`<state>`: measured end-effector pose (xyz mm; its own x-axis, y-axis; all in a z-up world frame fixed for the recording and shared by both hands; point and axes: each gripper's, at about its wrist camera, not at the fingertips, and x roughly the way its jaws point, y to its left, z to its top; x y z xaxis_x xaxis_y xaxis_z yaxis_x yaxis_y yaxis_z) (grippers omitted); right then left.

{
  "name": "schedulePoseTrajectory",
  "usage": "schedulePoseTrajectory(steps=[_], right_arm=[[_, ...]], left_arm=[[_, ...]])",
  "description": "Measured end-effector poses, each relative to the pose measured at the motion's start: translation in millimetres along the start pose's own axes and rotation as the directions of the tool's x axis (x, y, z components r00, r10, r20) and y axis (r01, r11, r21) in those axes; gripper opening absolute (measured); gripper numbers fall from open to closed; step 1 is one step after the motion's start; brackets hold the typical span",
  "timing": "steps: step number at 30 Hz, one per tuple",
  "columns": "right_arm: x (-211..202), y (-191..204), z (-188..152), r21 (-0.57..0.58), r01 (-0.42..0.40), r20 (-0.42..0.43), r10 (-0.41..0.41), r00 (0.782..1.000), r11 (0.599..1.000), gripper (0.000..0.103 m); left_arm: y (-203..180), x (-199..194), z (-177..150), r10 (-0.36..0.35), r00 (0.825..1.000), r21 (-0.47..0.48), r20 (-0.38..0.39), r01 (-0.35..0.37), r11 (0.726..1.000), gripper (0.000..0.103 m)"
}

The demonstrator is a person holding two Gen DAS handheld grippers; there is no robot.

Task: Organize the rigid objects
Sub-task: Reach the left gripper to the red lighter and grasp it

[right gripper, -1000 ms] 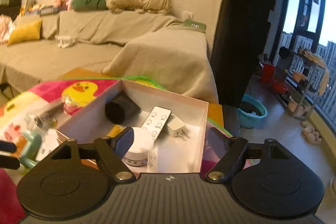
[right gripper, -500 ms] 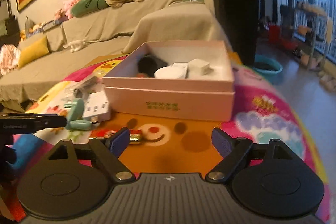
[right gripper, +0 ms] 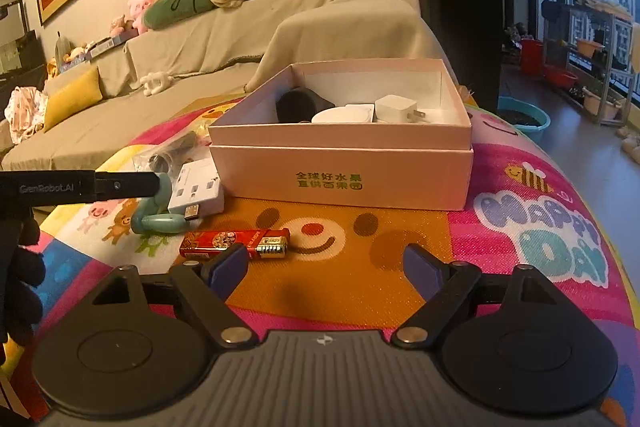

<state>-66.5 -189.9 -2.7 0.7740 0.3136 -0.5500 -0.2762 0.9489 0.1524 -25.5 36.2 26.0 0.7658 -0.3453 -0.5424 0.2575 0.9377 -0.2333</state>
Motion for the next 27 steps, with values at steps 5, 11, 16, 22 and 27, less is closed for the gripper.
schedulePoseTrajectory(steps=[5, 11, 16, 22, 27], right_arm=[[-4, -5, 0, 0.028, -0.006, 0.022, 0.005, 1.000, 1.000, 0.085], [-6, -15, 1, 0.093, -0.007, 0.043, 0.003, 0.999, 0.996, 0.085], [-6, -19, 0, 0.114, -0.011, 0.047, 0.006, 0.999, 0.993, 0.085], [-6, -22, 1, 0.137, -0.013, 0.051, 0.006, 0.999, 0.990, 0.085], [-4, -23, 0, 0.153, -0.006, 0.042, 0.000, 0.999, 0.988, 0.085]], left_arm=[[-40, 15, -9, -0.049, 0.997, 0.229, -0.059, 0.061, 0.971, 0.044], [-46, 45, -6, -0.024, 0.990, 0.311, -0.142, 0.068, 0.948, 0.044], [-49, 45, -7, -0.119, 0.967, 0.300, -0.226, 0.185, 0.936, 0.044], [-63, 58, -9, -0.062, 0.980, 0.342, -0.189, 0.125, 0.931, 0.036], [-65, 49, -14, -0.080, 0.978, 0.388, -0.190, 0.150, 0.909, 0.027]])
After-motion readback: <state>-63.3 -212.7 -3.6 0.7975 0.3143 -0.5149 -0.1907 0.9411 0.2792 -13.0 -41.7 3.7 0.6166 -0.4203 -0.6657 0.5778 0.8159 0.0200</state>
